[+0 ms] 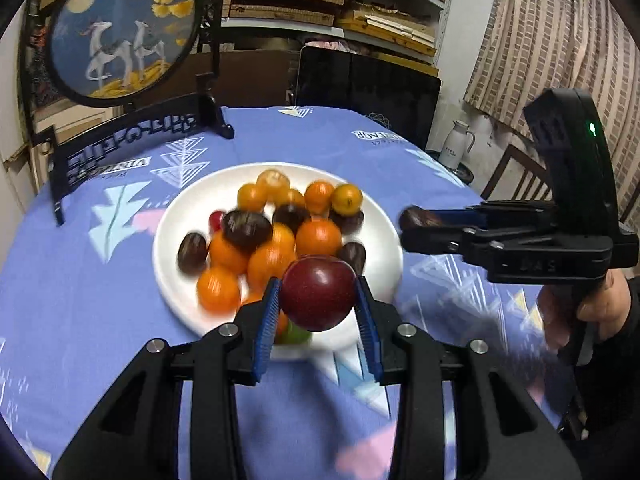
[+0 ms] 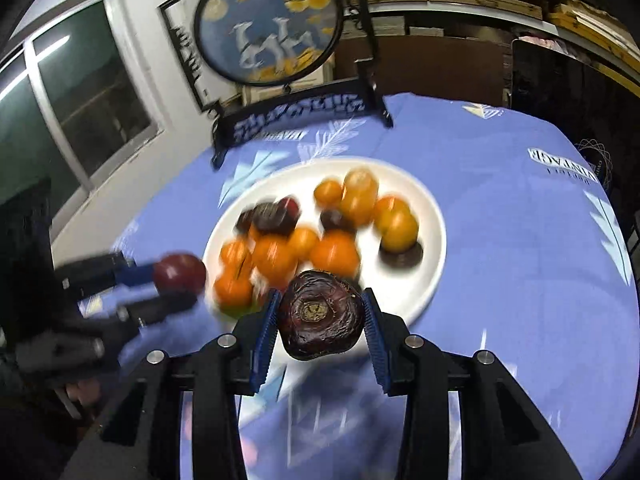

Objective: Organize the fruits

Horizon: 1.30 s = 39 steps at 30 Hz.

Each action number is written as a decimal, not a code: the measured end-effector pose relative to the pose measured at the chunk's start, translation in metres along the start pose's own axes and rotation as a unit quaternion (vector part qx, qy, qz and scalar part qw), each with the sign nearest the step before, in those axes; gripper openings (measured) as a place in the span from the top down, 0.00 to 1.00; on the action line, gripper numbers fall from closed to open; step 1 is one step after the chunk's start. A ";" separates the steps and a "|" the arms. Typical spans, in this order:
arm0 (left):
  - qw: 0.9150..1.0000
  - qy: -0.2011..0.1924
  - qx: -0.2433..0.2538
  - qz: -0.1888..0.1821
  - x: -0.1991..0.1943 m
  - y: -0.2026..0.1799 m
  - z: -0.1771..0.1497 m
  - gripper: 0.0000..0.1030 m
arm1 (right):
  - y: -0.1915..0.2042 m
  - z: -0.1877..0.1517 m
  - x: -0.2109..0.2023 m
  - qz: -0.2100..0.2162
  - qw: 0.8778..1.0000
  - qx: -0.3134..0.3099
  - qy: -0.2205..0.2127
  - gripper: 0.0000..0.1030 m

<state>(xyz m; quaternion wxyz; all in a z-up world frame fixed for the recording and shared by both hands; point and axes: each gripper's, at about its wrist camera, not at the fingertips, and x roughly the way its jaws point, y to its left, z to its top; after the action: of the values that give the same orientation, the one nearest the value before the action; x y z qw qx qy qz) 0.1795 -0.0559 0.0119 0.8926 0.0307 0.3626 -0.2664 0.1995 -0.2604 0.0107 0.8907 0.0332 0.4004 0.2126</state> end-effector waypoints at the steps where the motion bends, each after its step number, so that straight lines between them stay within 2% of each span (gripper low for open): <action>1: 1.000 0.005 0.000 0.003 0.010 0.002 0.007 0.65 | -0.003 0.009 0.008 -0.001 1.000 0.006 -0.001 0.60; 4: 0.999 0.033 -0.001 0.012 0.045 0.012 0.022 0.64 | -0.013 0.029 0.037 -0.013 1.000 0.020 -0.002 0.59; 5: 0.999 0.039 -0.005 0.017 0.051 0.014 0.023 0.58 | -0.017 0.032 0.045 -0.017 0.999 0.027 -0.005 0.57; 6: 0.999 0.042 -0.013 0.023 0.055 0.018 0.024 0.52 | -0.018 0.034 0.047 -0.018 0.999 0.029 -0.007 0.50; 8: 0.999 0.028 -0.020 0.031 0.048 0.021 0.022 0.26 | -0.018 0.032 0.045 -0.017 0.999 0.030 -0.021 0.39; 9: 0.999 0.017 -0.015 0.041 0.041 0.019 0.020 0.20 | -0.016 0.028 0.041 -0.016 0.999 0.027 -0.027 0.36; 10: 0.999 0.010 -0.008 0.048 0.034 0.017 0.018 0.09 | -0.016 0.027 0.039 -0.018 0.999 0.025 -0.029 0.36; 11: 0.999 0.003 0.001 0.055 0.025 0.013 0.013 0.06 | -0.015 0.021 0.032 -0.021 0.999 0.024 -0.033 0.34; 13: 0.998 0.003 0.016 0.064 0.010 0.008 0.003 0.05 | -0.013 0.012 0.020 -0.015 0.999 0.028 -0.036 0.23; 15: 0.997 0.014 0.026 0.077 0.000 0.004 -0.009 0.05 | -0.010 0.000 0.005 -0.014 0.999 0.029 -0.035 0.06; 16: 0.996 0.018 0.027 0.084 -0.006 0.002 -0.016 0.05 | -0.008 -0.010 -0.006 -0.018 0.999 0.030 -0.037 0.04; 20: 0.996 0.019 0.010 0.086 -0.035 0.000 -0.042 0.05 | -0.002 -0.036 -0.041 0.001 0.998 0.040 -0.051 0.04; 25: 0.997 -0.005 -0.008 0.081 -0.077 -0.015 -0.063 0.05 | 0.014 -0.051 -0.075 -0.015 0.997 0.031 -0.062 0.04; 30: 0.993 -0.050 -0.010 0.109 -0.127 -0.038 -0.067 0.05 | 0.036 -0.061 -0.110 -0.026 0.996 0.015 -0.085 0.04; 33: 0.990 -0.060 -0.023 0.124 -0.149 -0.047 -0.070 0.05 | 0.049 -0.071 -0.131 -0.034 0.995 0.005 -0.096 0.04; 36: 0.987 -0.067 -0.012 0.148 -0.166 -0.058 -0.075 0.05 | 0.060 -0.083 -0.151 -0.042 0.993 -0.003 -0.107 0.04; 39: 0.985 -0.075 -0.016 0.155 -0.179 -0.062 -0.080 0.05 | 0.065 -0.090 -0.162 -0.049 0.992 -0.009 -0.113 0.04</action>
<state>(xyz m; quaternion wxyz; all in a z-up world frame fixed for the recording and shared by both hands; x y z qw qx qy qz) -0.0088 -0.0077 0.0802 0.9481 0.0521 0.2896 -0.1207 0.0157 -0.2771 0.0775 0.9400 0.0293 0.2963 0.1669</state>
